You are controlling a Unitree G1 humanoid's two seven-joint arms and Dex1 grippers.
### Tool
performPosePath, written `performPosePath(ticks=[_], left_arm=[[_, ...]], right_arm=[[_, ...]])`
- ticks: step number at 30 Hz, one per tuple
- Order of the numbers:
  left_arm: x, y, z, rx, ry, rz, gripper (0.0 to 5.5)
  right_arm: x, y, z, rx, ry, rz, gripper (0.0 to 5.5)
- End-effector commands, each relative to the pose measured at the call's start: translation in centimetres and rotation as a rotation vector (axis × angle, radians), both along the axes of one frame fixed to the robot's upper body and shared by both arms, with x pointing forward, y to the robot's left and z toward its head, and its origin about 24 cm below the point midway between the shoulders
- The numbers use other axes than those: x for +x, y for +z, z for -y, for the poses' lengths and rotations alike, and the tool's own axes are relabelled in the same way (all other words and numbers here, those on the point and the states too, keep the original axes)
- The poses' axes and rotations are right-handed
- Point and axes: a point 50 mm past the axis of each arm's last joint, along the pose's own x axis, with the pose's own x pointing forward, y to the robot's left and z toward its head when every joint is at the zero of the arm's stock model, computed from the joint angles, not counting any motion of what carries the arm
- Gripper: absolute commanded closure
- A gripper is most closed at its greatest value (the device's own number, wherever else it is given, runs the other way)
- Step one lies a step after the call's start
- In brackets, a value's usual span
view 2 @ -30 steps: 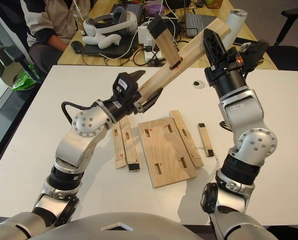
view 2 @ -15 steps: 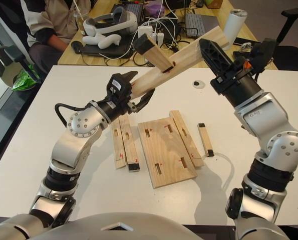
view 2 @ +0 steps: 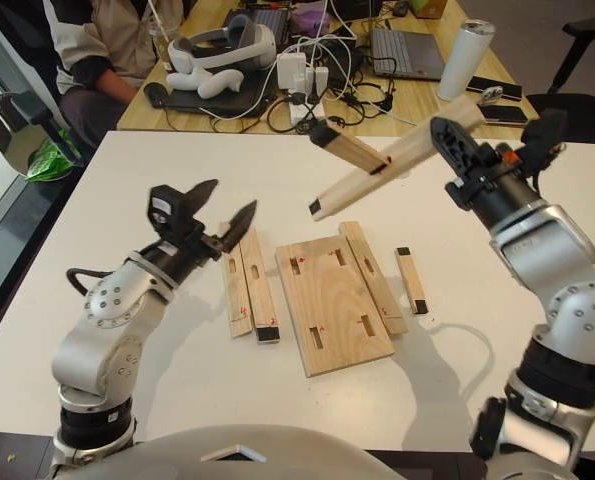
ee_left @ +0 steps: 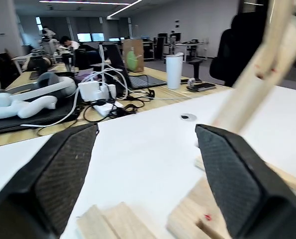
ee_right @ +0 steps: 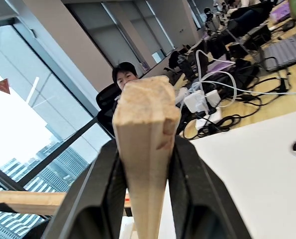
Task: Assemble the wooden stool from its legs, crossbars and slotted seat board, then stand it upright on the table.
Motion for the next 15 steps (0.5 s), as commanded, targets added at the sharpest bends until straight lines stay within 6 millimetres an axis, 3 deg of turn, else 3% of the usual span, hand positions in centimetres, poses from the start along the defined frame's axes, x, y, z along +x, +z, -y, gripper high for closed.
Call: performPosePath(ticks=[1, 5, 7, 11, 15], left_arm=[[-0.2, 1.0, -3.8, -0.113, 0.316, 0.043, 1.88], [-0.3, 1.7, -4.6, -0.153, 0.445, 0.083, 1.88], [-0.5, 1.7, -4.6, -0.161, 0.469, 0.082, 1.88], [-0.9, 1.5, -4.3, -0.173, 0.495, 0.073, 1.88], [-1.2, 1.3, -3.7, -0.186, 0.5, 0.067, 1.88]], right_arm=[[-4.2, -1.1, 1.6, -0.117, 0.089, -0.105, 4.49], [-8.0, -2.1, 2.5, -0.164, 0.194, -0.213, 4.49], [-8.9, -2.0, 3.1, -0.188, 0.227, -0.248, 4.49], [-9.2, -1.4, 4.5, -0.248, 0.252, -0.268, 4.49], [-8.2, -0.8, 5.1, -0.304, 0.252, -0.231, 4.49]])
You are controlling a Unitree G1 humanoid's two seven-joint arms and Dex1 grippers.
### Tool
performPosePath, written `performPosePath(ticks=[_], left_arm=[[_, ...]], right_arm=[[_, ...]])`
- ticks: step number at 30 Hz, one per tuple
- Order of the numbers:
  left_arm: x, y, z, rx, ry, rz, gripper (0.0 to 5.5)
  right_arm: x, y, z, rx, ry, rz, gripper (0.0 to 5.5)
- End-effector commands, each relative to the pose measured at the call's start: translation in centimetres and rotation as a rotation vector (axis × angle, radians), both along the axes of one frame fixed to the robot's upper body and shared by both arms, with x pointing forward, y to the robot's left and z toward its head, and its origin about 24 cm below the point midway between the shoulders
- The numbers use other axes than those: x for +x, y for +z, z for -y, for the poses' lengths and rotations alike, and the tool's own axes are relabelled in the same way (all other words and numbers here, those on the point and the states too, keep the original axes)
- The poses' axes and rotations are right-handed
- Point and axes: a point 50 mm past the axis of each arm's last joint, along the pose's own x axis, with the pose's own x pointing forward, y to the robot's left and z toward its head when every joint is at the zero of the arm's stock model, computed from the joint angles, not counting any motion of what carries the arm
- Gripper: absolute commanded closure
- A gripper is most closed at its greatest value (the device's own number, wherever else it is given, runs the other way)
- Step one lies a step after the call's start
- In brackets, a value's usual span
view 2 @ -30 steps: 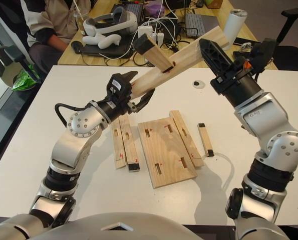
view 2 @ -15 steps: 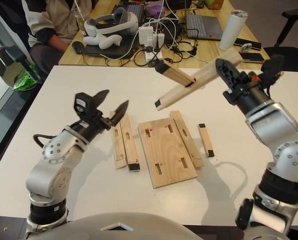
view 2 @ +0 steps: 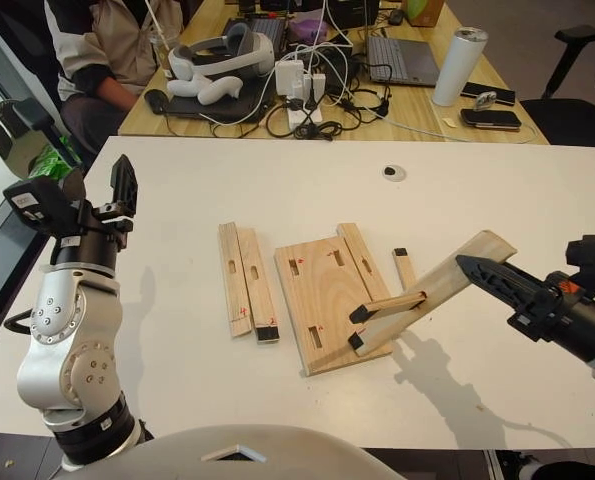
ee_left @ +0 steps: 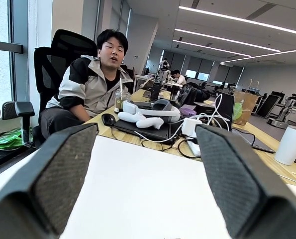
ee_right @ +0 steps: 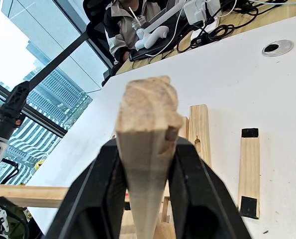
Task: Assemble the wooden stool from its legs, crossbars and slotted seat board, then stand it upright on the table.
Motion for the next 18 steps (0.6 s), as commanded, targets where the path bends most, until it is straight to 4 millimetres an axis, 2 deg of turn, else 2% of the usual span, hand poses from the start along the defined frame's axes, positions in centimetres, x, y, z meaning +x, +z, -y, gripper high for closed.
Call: performPosePath(ticks=[1, 5, 14, 18], left_arm=[[-0.3, -0.3, 0.7, -0.011, 0.004, -0.01, 1.88], [-0.3, -0.4, 1.5, -0.01, -0.023, -0.013, 1.88], [-0.1, -0.5, 1.4, 0.008, -0.031, -0.016, 1.88], [0.0, -0.4, 1.5, 0.021, -0.036, -0.01, 1.88]], right_arm=[[0.9, 0.4, 0.4, -0.073, -0.005, 0.027, 4.49], [1.2, 0.0, -0.3, -0.059, -0.022, 0.068, 4.49], [0.5, -2.1, -2.7, 0.006, -0.123, 0.098, 4.49], [1.1, -2.3, -3.5, 0.017, -0.168, 0.134, 4.49]])
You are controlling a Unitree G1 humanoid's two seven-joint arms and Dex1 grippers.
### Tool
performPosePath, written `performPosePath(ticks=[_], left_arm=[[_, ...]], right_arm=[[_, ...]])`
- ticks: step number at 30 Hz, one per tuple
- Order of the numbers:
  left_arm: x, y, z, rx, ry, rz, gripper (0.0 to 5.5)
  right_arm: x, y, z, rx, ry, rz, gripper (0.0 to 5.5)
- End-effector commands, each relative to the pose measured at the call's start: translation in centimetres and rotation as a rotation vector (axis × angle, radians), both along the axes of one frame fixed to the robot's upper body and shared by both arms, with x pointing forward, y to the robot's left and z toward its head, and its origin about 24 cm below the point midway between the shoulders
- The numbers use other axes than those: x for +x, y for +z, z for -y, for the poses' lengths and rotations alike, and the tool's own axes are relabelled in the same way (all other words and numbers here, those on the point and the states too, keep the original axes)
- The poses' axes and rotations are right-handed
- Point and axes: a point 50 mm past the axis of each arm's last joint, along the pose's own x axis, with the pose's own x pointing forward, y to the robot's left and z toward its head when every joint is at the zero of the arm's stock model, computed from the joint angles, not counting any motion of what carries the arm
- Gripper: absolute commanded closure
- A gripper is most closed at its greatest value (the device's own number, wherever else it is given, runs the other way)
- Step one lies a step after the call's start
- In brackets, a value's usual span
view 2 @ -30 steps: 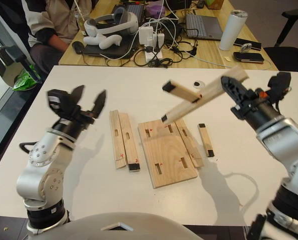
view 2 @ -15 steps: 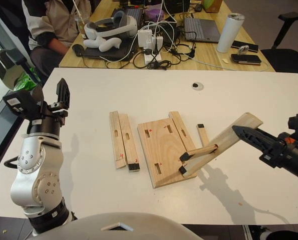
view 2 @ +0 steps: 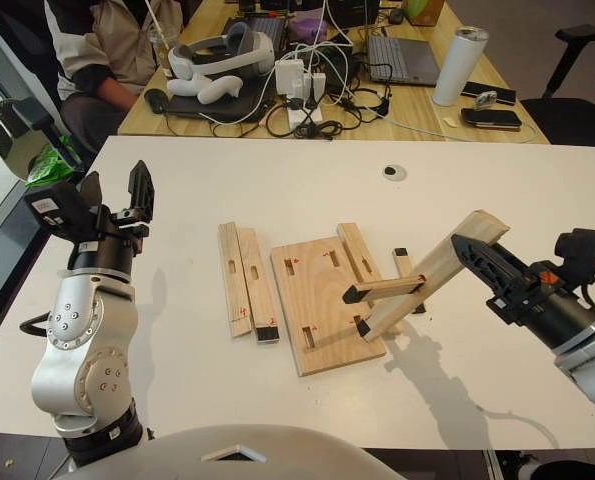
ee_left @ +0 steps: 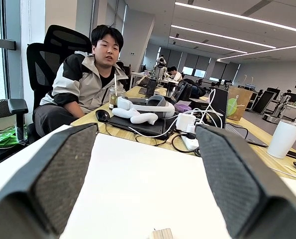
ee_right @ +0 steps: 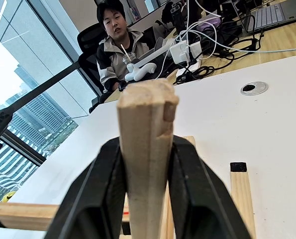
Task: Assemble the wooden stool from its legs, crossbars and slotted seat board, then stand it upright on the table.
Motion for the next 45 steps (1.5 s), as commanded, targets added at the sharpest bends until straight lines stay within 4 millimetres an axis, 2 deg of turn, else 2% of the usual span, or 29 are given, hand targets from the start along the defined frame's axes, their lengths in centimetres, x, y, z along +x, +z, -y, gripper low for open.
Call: performPosePath(ticks=[1, 6, 14, 18, 23, 26, 31, 36, 39, 45], left_arm=[[0.3, 0.0, 0.2, 0.021, -0.013, 0.006, 1.88], [0.5, 0.1, 0.1, 0.033, -0.016, 0.016, 1.88], [0.7, 0.3, 0.2, 0.053, -0.029, 0.023, 1.88], [0.5, 0.3, 0.4, 0.069, -0.026, 0.028, 1.88], [0.6, 0.5, 0.5, 0.097, -0.028, 0.04, 1.88], [0.5, 0.6, 0.4, 0.104, -0.017, 0.047, 1.88], [0.5, 0.6, 0.7, 0.12, -0.023, 0.054, 1.88], [0.6, 0.6, 0.8, 0.123, -0.025, 0.056, 1.88], [0.7, 0.6, 0.8, 0.124, -0.028, 0.056, 1.88], [1.2, 0.7, 0.7, 0.137, -0.052, 0.06, 1.88]], right_arm=[[0.4, -0.6, -1.0, -0.006, -0.021, -0.015, 4.49], [1.0, -0.4, -1.4, -0.003, -0.056, 0.011, 4.49], [0.7, -0.7, -2.4, -0.032, -0.076, 0.051, 4.49], [-0.6, -0.9, -2.7, -0.151, 0.014, 0.097, 4.49], [-3.0, -2.2, -1.7, -0.25, 0.097, 0.069, 4.49], [-4.3, -2.8, -1.1, -0.274, 0.123, 0.029, 4.49], [-5.3, -3.6, -0.9, -0.282, 0.129, -0.015, 4.49], [-4.3, -4.2, -1.2, -0.308, 0.112, 0.014, 4.49], [-2.6, -4.9, -1.6, -0.344, 0.074, 0.049, 4.49], [1.4, -4.7, -2.5, -0.342, -0.06, 0.116, 4.49]])
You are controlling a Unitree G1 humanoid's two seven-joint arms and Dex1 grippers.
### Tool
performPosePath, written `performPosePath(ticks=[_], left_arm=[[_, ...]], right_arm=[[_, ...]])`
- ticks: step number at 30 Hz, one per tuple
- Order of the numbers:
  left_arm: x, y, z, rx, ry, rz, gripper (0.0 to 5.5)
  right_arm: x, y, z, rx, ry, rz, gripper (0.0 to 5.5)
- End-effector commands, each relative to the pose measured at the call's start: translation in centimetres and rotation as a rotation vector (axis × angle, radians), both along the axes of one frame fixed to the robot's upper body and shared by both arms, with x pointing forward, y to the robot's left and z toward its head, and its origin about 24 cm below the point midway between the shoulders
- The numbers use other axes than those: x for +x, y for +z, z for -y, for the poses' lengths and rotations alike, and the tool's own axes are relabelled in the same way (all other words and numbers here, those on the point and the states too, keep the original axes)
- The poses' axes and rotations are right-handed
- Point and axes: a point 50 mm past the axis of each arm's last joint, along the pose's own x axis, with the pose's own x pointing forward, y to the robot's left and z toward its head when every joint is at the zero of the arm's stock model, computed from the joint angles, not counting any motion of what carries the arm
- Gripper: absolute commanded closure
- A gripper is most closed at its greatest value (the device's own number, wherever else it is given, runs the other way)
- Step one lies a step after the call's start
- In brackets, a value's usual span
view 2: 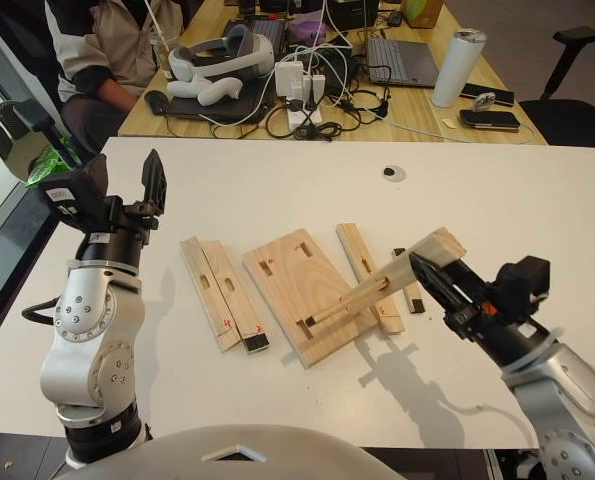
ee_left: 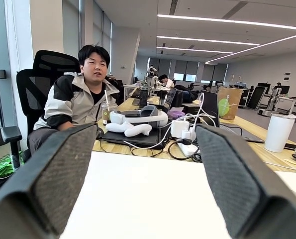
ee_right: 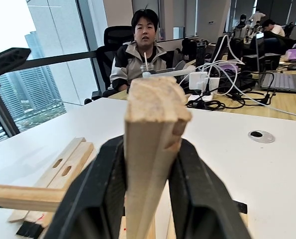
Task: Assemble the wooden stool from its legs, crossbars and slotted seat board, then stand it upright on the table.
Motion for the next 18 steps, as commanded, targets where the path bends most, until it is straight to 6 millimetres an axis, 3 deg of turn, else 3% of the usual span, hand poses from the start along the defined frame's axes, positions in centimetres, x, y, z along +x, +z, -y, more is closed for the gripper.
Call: performPosePath(ticks=[1, 4, 8, 12, 18], left_arm=[[0.6, 0.2, -0.1, 0.014, -0.02, 0.001, 1.88], [0.9, 0.4, -0.1, 0.025, -0.038, 0.007, 1.88], [1.4, 0.7, -0.1, 0.043, -0.07, 0.004, 1.88], [1.7, 0.8, -0.2, 0.052, -0.091, 0.001, 1.88], [1.9, 0.8, -0.1, 0.053, -0.117, -0.005, 1.88]], right_arm=[[2.3, -1.8, 0.1, -0.028, -0.147, -0.1, 4.49], [5.2, -1.1, -1.9, 0.053, -0.186, -0.076, 4.49], [7.2, -0.5, -5.9, 0.167, -0.19, -0.079, 4.49], [7.8, -0.6, -8.4, 0.27, -0.227, -0.112, 4.49], [8.0, -0.7, -9.4, 0.286, -0.299, -0.109, 4.49]])
